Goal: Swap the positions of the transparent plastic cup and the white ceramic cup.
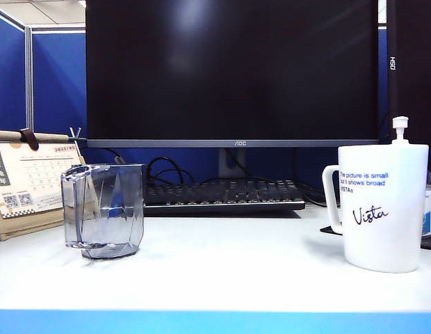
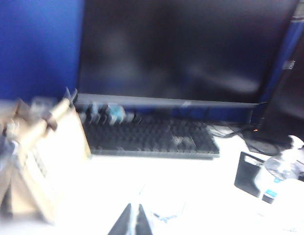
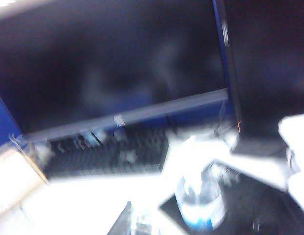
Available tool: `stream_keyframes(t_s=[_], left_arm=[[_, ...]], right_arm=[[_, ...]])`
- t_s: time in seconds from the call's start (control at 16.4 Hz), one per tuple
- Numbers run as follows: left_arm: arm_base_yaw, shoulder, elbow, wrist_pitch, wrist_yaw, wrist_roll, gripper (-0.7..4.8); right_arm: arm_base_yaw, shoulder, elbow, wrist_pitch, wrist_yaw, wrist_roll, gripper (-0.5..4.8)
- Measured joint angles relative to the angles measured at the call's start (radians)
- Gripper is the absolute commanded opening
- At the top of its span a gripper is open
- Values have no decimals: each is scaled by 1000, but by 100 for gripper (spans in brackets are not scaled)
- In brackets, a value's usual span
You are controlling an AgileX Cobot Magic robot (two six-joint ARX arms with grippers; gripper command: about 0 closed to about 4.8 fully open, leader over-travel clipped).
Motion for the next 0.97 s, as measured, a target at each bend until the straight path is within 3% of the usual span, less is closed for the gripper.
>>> stream_keyframes(t_s=[0.24, 0.37, 0.43, 0.61, 0.85, 0.97], left_arm=[[0, -1, -204, 95, 18, -118, -6], [0, -2, -257, 240, 41, -222, -6], [0, -2, -270, 299, 42, -220, -6], [0, -2, -346, 315, 34, -177, -6], [0, -2, -468, 311, -100, -173, -5], [0, -2, -517, 330, -116, -172, -5]], right_arm=[[3, 1, -275, 162, -20, 9, -6], [3, 1, -404, 259, -23, 9, -6], [3, 0, -457, 319, -29, 9, -6], [3, -1, -585, 416, -74, 8, -6], [2, -1, -717, 490, -119, -38, -5], [2, 2, -727, 507, -122, -68, -5]])
